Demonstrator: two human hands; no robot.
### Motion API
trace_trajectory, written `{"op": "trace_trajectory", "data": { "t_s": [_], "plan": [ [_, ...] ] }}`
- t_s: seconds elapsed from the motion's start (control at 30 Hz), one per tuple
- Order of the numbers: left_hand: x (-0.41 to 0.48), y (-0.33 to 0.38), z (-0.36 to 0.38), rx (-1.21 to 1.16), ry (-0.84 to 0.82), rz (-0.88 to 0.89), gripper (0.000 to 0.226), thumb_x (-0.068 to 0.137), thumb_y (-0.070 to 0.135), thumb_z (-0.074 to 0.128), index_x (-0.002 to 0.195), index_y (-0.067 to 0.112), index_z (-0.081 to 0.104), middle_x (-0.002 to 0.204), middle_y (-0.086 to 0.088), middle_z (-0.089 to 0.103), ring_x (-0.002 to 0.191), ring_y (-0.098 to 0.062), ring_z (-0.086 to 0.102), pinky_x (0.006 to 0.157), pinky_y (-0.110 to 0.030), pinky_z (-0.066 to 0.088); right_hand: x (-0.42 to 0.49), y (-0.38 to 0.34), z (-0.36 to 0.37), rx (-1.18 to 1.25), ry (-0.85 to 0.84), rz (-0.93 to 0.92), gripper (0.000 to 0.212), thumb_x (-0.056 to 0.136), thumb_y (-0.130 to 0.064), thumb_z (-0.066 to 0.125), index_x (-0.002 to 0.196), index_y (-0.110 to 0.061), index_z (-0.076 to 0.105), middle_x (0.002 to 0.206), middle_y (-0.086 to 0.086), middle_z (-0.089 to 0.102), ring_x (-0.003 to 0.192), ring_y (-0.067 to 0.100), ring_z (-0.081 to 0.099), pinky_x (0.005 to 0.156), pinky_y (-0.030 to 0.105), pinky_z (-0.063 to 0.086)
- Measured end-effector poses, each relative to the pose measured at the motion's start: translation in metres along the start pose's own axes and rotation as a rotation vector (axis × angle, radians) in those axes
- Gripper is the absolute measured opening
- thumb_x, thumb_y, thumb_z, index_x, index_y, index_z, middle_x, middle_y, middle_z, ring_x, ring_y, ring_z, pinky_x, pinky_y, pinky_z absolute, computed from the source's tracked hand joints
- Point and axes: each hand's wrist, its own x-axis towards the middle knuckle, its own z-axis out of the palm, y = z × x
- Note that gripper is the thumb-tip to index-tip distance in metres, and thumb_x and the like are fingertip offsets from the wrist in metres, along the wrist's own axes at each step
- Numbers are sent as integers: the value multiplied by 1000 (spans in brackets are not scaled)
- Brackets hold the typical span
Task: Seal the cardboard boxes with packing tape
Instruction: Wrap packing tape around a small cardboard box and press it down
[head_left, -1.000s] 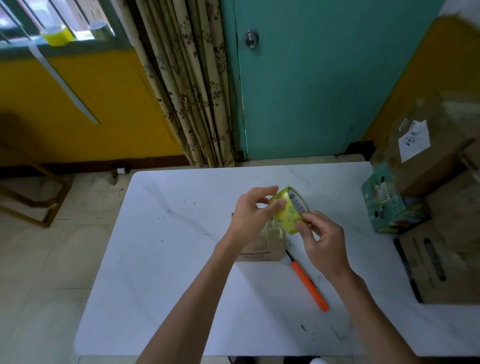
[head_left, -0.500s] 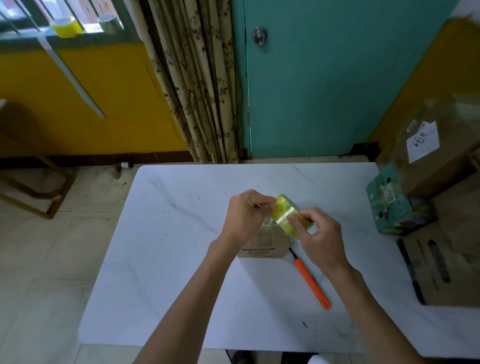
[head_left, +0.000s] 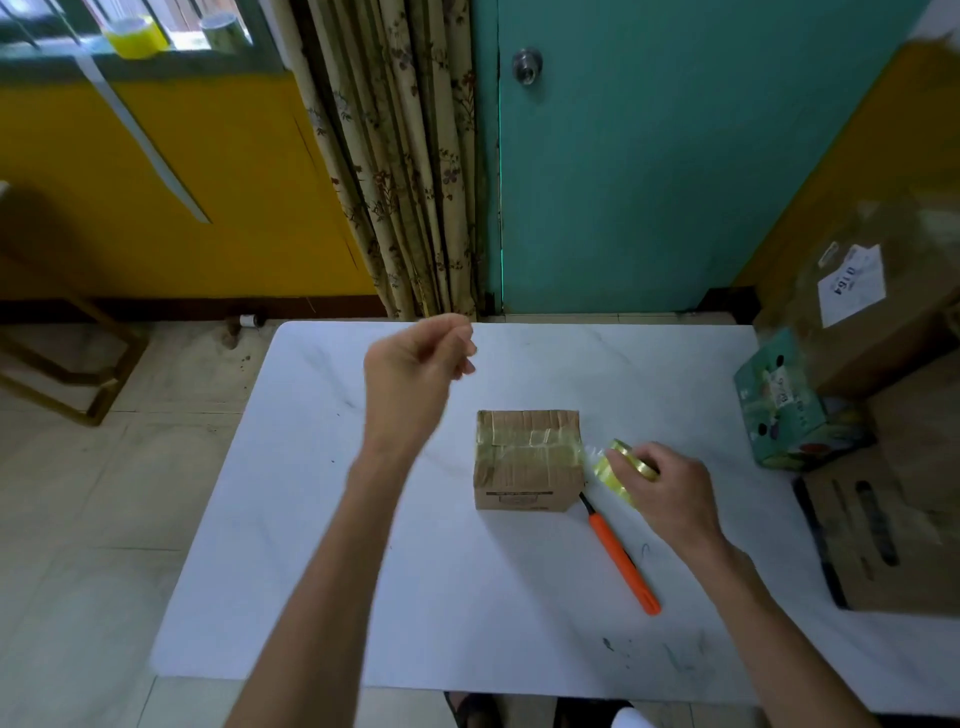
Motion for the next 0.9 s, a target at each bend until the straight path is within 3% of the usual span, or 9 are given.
{"op": "trace_trajectory", "data": {
  "t_s": [0.17,0.3,0.4,0.5,0.63,0.77,0.9],
  "plan": [
    [6,-15,9,129,-230,-130,10,96,16,69,97,10,77,86,-3,76,72,-16,72,68,-26,57,-5,-22,7,135,-8,13,32,85,-32,75,61,-19,58,55,-2,52,50,7,44,49,30,38],
    [-18,-52,42,146,-361,-254,20,91,25,76,109,15,71,104,5,73,89,-1,70,78,-22,57,-5,-38,8,230,-47,-27,34,85,-27,76,59,-24,56,50,-12,48,49,6,42,49,20,35],
    [-31,-68,54,38,-436,-385,28,88,22,79,112,16,66,109,-2,74,101,-12,72,93,-36,58,-7,-46,8,274,-60,-55,32,85,-27,77,60,-24,57,49,-14,46,48,6,42,48,17,34],
    [-32,-73,56,-34,-497,-425,36,81,23,84,110,21,63,114,-4,73,107,-16,71,96,-42,58,-9,-47,7,286,-58,-78,31,84,-28,77,60,-20,59,48,-13,45,47,5,40,48,16,32],
    [-28,-71,54,-13,-504,-420,29,85,3,79,105,15,62,103,-8,78,99,-20,74,92,-39,59,-9,-47,6,255,-79,-109,31,84,-29,76,60,-19,60,49,-11,47,48,6,42,47,20,34],
    [-27,-72,53,30,-457,-391,29,82,-10,74,94,14,64,85,-8,79,89,-26,75,88,-47,61,-7,-44,6,216,-88,-115,30,84,-33,76,61,-22,60,51,-8,49,48,8,43,45,25,35],
    [-31,-67,55,155,-415,-296,27,81,-11,70,87,15,66,81,-5,78,81,-17,75,80,-37,62,-3,-47,8,83,-123,-153,33,84,-38,76,61,-23,56,49,-7,47,47,8,42,46,24,34]
  ]
}}
